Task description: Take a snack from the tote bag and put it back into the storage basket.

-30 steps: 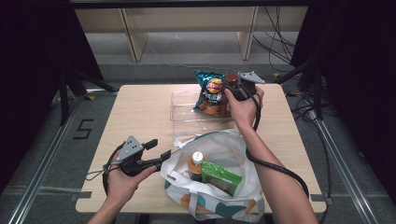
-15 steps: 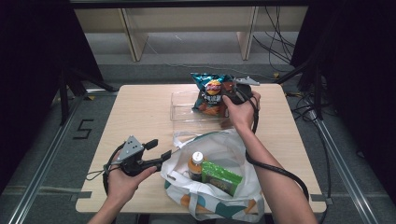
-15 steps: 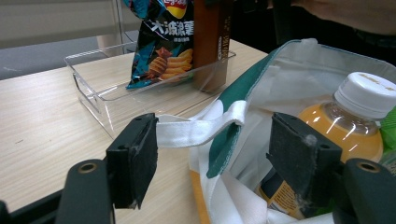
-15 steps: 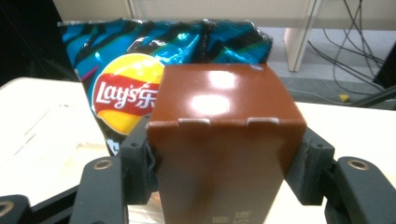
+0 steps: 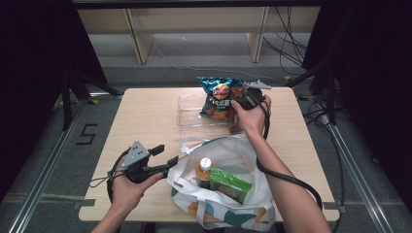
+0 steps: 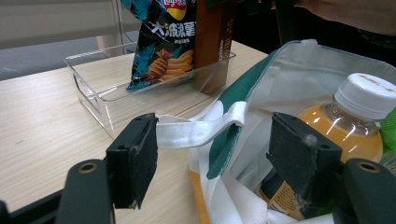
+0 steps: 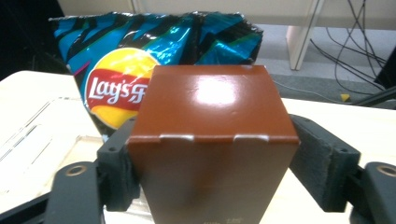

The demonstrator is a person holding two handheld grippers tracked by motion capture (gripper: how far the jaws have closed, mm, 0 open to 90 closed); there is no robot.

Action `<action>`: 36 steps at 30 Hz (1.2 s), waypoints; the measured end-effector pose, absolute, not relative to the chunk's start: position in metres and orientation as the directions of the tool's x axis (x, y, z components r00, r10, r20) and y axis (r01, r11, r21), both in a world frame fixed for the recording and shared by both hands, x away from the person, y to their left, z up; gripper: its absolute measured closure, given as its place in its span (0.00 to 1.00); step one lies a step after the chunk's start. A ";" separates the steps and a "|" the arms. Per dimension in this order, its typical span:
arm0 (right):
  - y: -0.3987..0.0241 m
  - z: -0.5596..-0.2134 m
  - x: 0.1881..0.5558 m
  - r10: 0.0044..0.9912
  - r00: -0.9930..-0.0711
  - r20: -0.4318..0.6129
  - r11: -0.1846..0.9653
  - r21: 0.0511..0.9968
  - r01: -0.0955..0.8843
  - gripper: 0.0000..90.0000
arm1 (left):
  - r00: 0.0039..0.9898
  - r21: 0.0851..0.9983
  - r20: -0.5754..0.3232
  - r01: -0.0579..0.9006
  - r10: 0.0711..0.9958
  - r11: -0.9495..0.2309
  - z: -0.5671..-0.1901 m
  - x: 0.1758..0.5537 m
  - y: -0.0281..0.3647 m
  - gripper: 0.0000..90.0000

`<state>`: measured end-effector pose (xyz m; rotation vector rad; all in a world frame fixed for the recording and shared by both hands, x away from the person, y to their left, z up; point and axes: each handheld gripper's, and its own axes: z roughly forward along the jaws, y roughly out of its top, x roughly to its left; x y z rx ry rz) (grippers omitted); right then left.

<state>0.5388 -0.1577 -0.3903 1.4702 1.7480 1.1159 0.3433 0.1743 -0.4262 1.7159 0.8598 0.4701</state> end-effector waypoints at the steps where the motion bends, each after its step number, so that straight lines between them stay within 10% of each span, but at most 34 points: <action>1: -0.158 -0.390 0.538 0.973 -0.219 0.076 0.039 0.878 0.477 0.27 | 0.657 0.943 -0.114 0.308 0.745 -0.127 -0.426 0.343 0.174 0.36; 36: -0.198 -0.371 0.489 0.920 -0.358 0.160 0.044 0.865 0.500 0.35 | 0.658 0.944 -0.105 0.302 0.746 -0.133 -0.424 0.341 0.172 0.36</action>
